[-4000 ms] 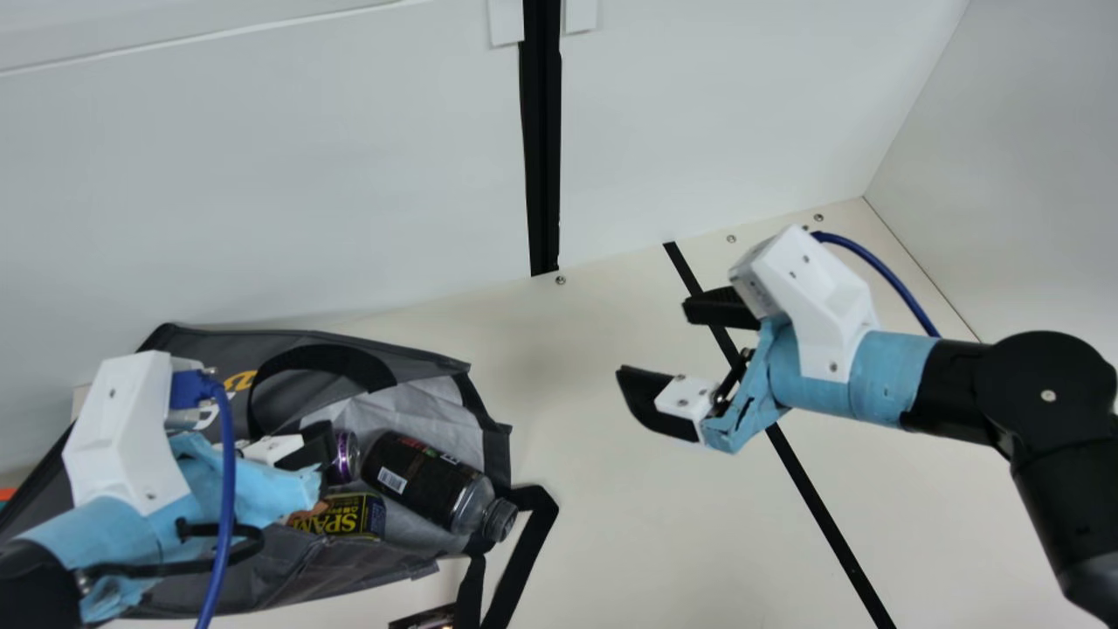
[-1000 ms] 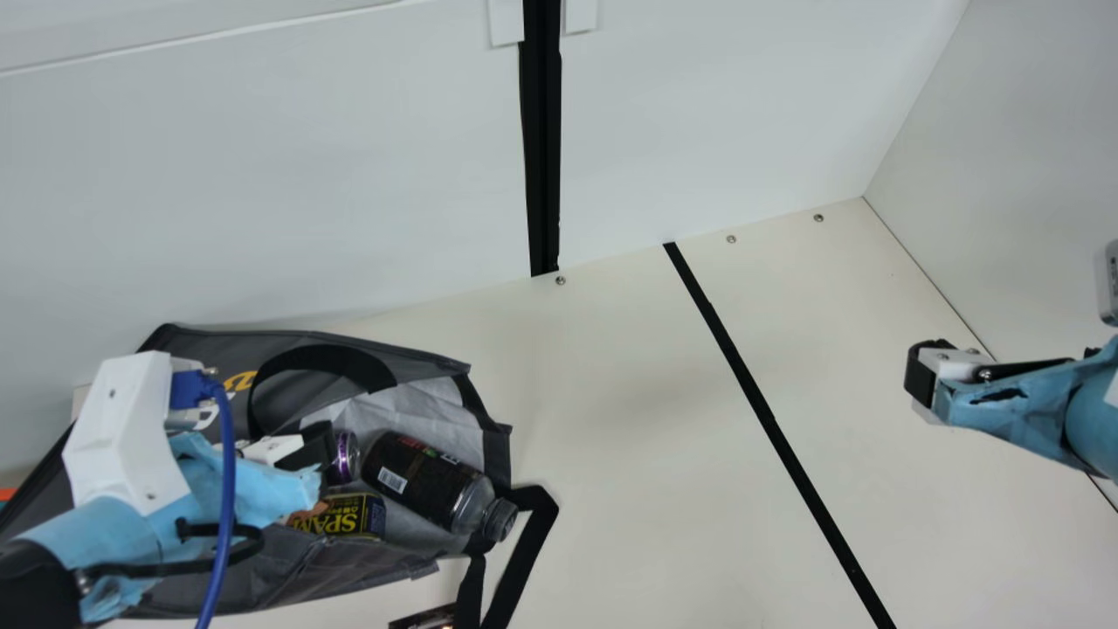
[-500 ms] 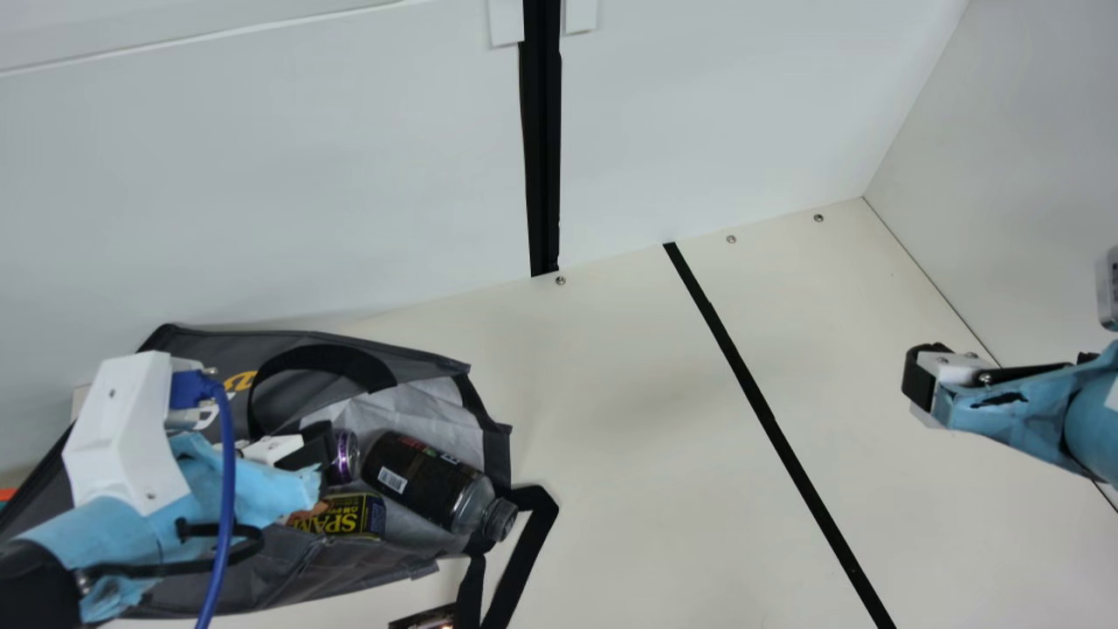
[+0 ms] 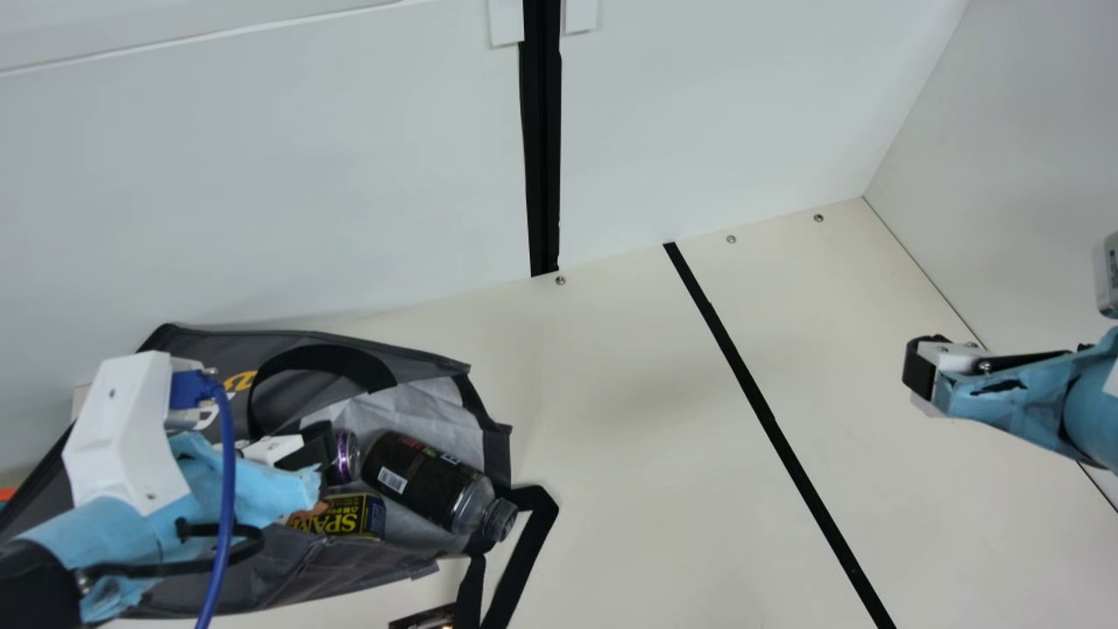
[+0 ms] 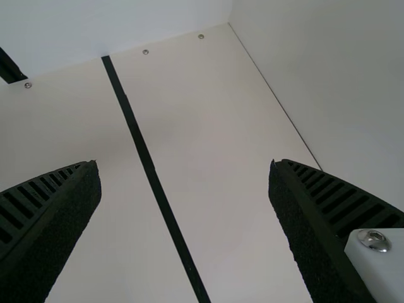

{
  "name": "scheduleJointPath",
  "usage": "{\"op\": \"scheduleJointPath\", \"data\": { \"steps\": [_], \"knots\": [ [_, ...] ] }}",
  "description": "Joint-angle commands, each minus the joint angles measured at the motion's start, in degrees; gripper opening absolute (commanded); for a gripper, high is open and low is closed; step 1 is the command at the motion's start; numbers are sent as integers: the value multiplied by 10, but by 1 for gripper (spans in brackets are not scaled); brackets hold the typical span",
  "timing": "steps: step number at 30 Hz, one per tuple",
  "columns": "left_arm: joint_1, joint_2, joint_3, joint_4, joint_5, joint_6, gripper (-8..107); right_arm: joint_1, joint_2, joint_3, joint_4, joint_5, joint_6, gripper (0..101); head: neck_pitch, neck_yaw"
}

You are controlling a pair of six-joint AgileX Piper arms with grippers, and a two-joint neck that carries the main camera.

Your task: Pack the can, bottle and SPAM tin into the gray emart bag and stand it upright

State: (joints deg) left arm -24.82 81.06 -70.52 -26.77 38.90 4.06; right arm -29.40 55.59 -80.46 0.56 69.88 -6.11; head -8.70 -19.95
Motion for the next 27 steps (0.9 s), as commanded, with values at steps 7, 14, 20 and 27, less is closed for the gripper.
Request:
{"op": "scheduleJointPath", "data": {
  "steps": [7, 14, 20, 27],
  "knots": [
    [0, 0, 0, 0, 0, 0, -8, 8, 15, -10, -2, 0, 2, 95, -13, 0],
    [0, 0, 0, 0, 0, 0, -8, 14, 34, -11, 7, -9, -11, 95, -13, 0],
    [0, 0, 0, 0, 0, 0, -8, 14, 51, -4, 29, -21, -34, 95, -13, 0],
    [0, 0, 0, 0, 0, 0, -8, 15, 70, 9, 60, -38, -65, 95, -13, 0]
  ]
}}
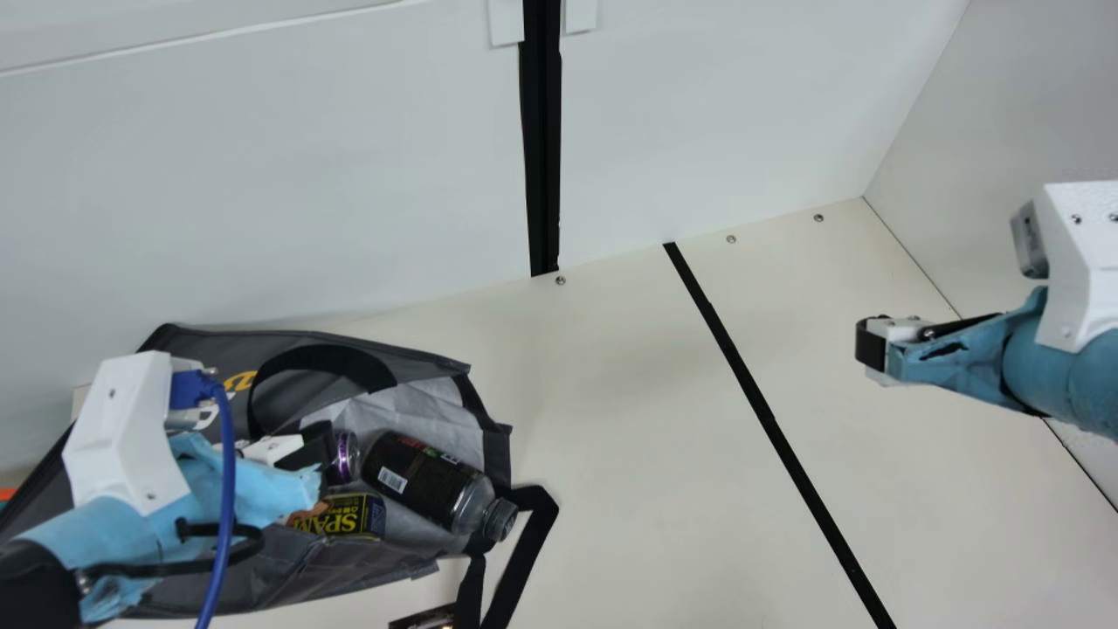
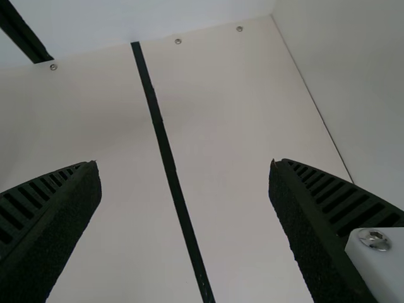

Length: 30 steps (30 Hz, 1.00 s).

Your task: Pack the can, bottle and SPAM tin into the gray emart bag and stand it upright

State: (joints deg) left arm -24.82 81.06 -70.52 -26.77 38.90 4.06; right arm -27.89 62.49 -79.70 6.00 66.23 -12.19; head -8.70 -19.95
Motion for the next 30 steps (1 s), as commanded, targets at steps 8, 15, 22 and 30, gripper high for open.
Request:
{"op": "scheduleJointPath", "data": {
  "steps": [8, 15, 22, 30],
  "knots": [
    [0, 0, 0, 0, 0, 0, -8, 7, 18, 26, 53, -24, -45, 95, -13, 0],
    [0, 0, 0, 0, 0, 0, -8, 15, 32, 50, 104, -40, -89, 95, -13, 0],
    [0, 0, 0, 0, 0, 0, -8, 25, 48, 79, 146, -57, -127, 95, -13, 0],
    [0, 0, 0, 0, 0, 0, -8, 39, 66, 110, 192, -81, -170, 95, -13, 0]
  ]
}}
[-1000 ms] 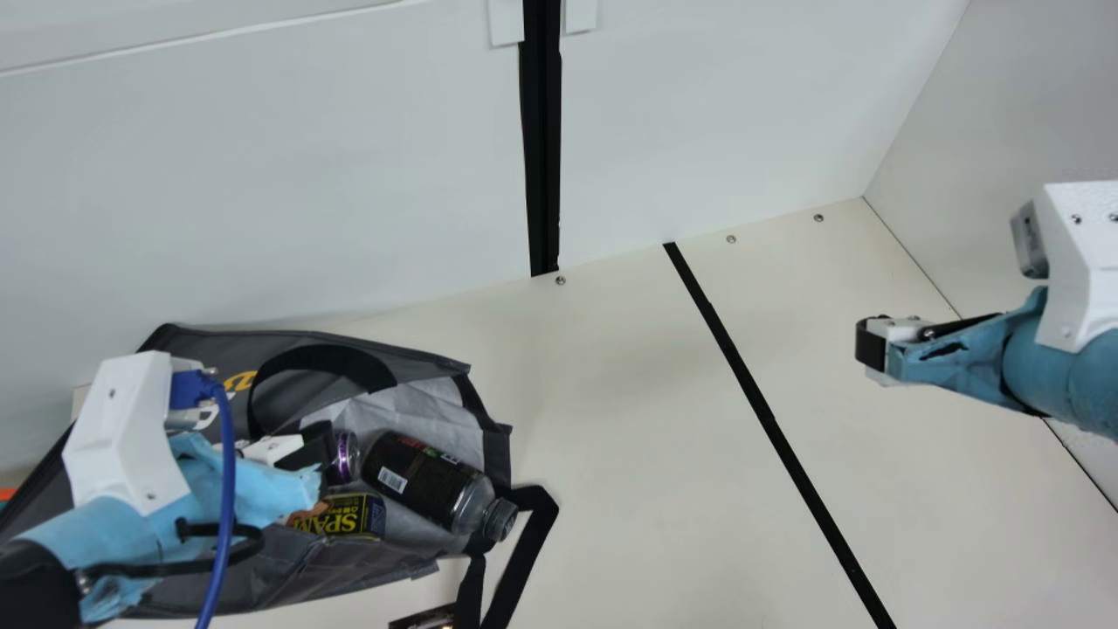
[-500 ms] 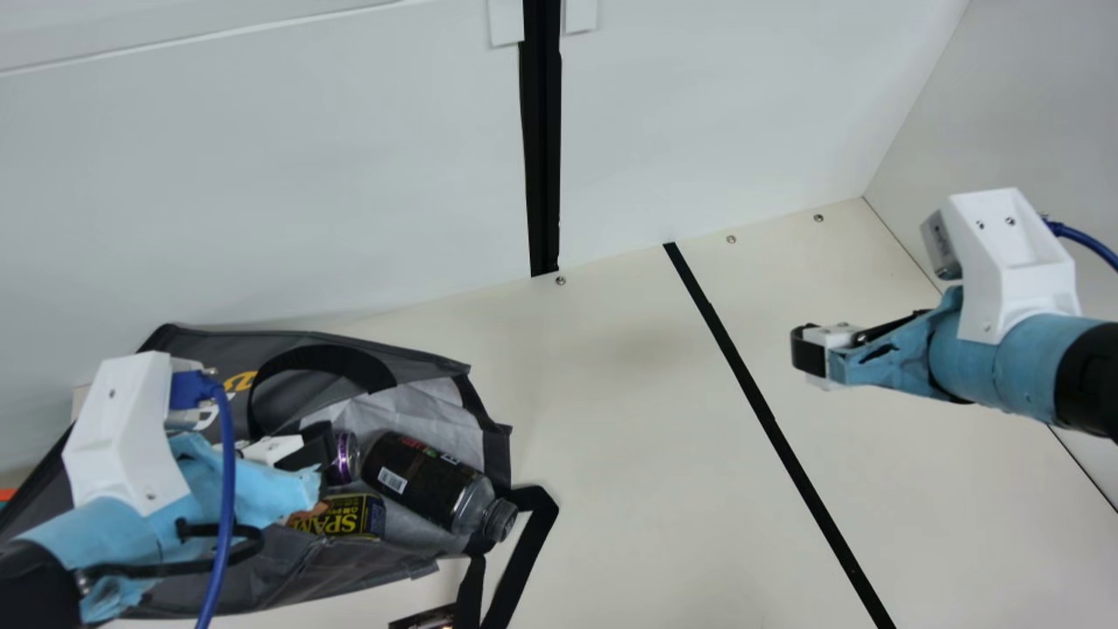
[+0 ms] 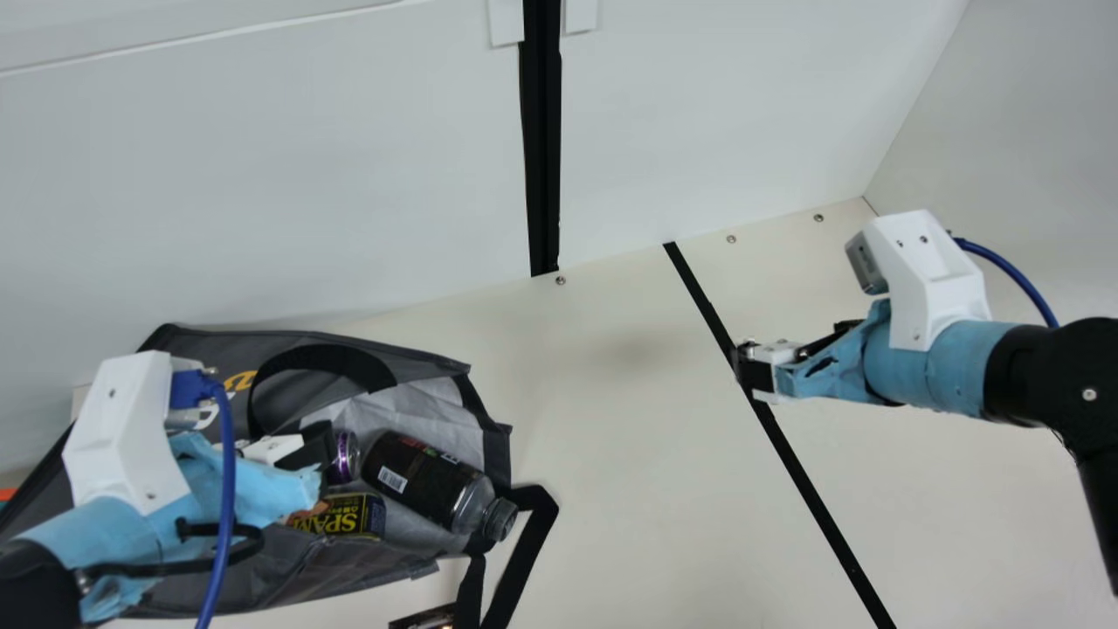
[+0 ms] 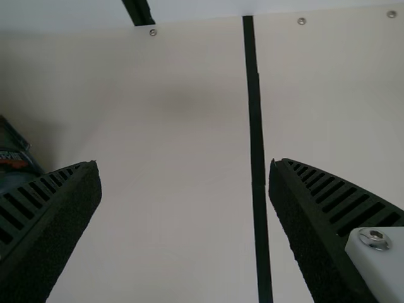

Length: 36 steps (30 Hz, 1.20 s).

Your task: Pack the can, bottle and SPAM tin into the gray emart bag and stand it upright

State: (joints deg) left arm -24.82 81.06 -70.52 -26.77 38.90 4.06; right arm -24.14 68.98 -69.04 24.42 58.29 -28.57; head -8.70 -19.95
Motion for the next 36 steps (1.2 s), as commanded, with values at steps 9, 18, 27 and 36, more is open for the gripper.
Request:
{"op": "scheduleJointPath", "data": {
  "steps": [9, 18, 27, 36],
  "knots": [
    [0, 0, 0, 0, 0, 0, -8, 21, 21, 31, 49, -23, -56, 95, -13, 0],
    [0, 0, 0, 0, 0, 0, -8, 51, 50, 55, 84, -44, -100, 95, -13, 0],
    [0, 0, 0, 0, 0, 0, -8, 81, 85, 79, 130, -66, -149, 95, -13, 0],
    [0, 0, 0, 0, 0, 0, -8, 98, 124, 86, 197, -71, -219, 95, -13, 0]
  ]
}}
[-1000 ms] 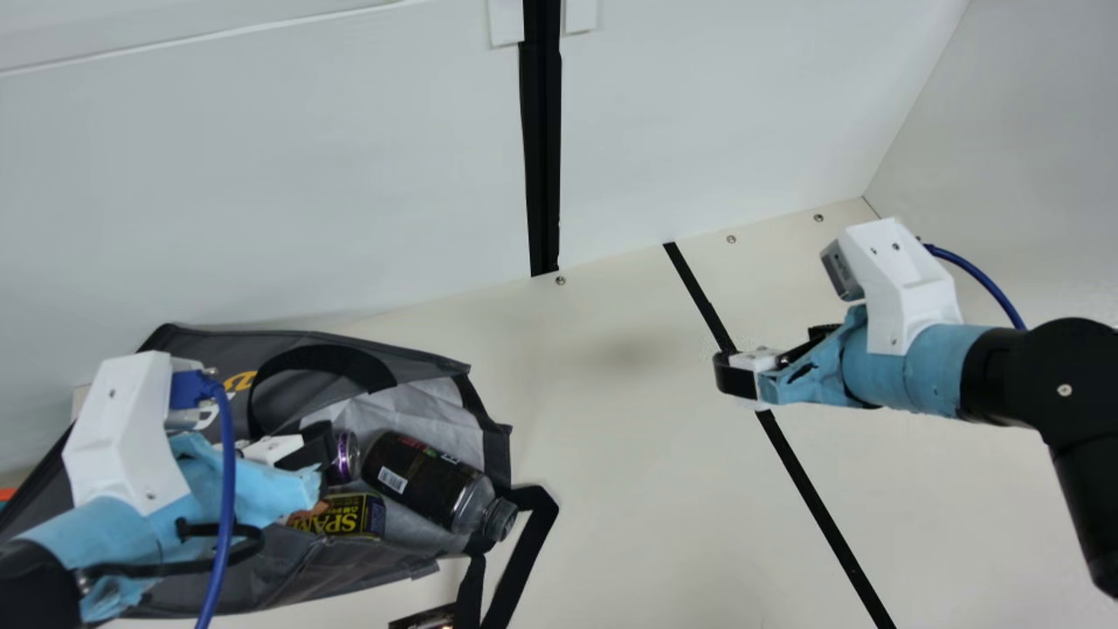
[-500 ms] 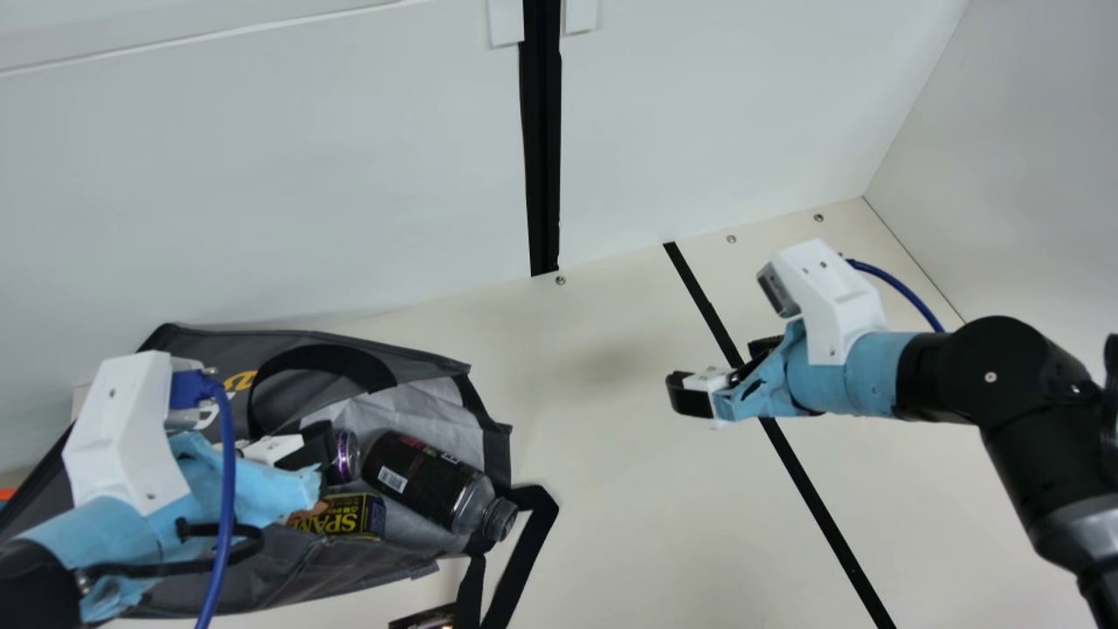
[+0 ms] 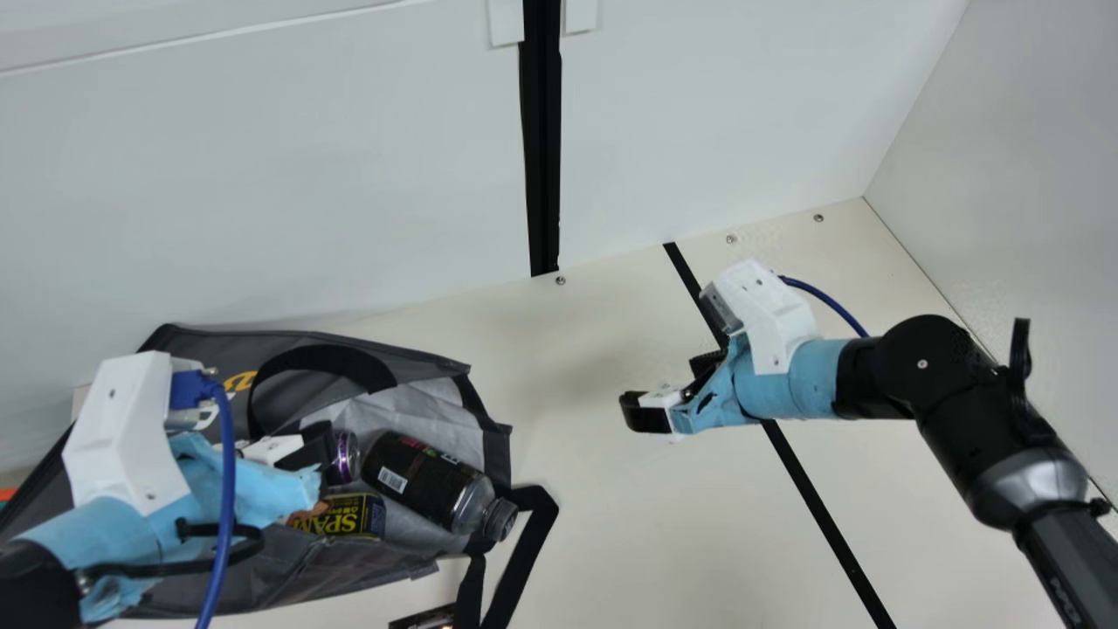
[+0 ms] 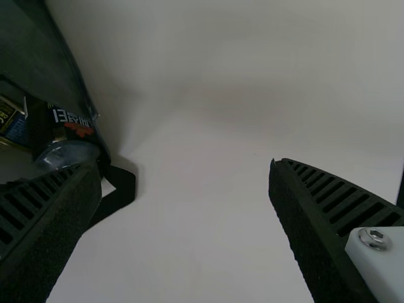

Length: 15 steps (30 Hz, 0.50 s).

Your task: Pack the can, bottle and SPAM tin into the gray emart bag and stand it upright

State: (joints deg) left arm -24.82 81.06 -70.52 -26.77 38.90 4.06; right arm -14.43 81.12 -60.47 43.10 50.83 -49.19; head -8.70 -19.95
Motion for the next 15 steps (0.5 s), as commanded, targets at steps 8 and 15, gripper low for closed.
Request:
{"op": "scheduleJointPath", "data": {
  "steps": [8, 15],
  "knots": [
    [0, 0, 0, 0, 0, 0, -8, 19, 36, 7, 68, 8, -75, 95, -13, 0],
    [0, 0, 0, 0, 0, 0, -8, 37, 64, 17, 111, 10, -124, 95, -13, 0]
  ]
}}
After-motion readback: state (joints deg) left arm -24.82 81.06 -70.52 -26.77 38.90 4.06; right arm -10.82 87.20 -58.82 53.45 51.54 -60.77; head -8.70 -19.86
